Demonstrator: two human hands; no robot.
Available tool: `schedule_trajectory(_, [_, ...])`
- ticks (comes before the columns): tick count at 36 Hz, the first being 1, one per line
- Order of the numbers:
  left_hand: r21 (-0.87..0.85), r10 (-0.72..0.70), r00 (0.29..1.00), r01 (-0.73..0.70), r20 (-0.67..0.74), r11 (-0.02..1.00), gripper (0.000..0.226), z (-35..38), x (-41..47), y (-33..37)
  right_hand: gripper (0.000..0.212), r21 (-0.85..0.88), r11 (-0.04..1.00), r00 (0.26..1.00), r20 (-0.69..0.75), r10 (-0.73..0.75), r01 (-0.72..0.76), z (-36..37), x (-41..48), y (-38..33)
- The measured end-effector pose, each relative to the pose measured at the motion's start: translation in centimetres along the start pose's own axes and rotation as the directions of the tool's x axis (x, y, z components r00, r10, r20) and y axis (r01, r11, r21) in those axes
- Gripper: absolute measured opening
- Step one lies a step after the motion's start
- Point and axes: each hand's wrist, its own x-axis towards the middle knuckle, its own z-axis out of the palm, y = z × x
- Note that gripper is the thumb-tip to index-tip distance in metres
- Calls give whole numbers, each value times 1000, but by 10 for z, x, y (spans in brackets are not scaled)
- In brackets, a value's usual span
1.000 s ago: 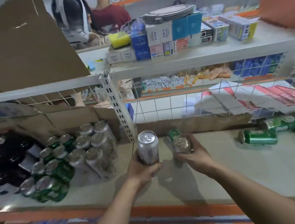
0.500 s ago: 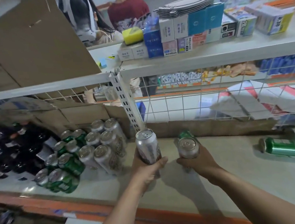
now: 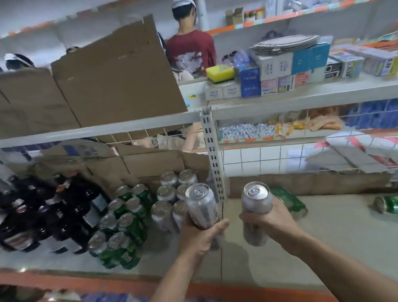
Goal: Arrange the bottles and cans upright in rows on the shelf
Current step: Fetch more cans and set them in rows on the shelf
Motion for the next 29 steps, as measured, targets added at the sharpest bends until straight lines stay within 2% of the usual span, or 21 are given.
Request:
schedule_trajectory(6, [47, 47, 996, -51, 77, 998, 42, -62, 0, -15, 30, 26, 1000, 995, -97, 1, 2, 64, -31, -13])
schedule_trajectory(15, [-8, 99, 979, -99, 180, 995, 59, -125, 5, -44, 23, 50, 998, 990, -137, 36, -29, 132, -62, -16])
schedule_trajectory(21, [3, 60, 989, -61, 138, 998, 62, -139, 10, -60, 24, 55, 993, 993, -47, 111, -108, 154, -63, -3])
schedule_trajectory(24, [17, 10, 995, -12, 99, 1000, 65, -140, 13, -75, 29, 47, 987, 987, -55, 153, -151, 162, -58, 9])
schedule_trajectory(29, [58, -21, 999, 19, 28, 998, 57, -140, 23, -100, 38, 23, 981, 979, -61, 196, -195, 175, -49, 31])
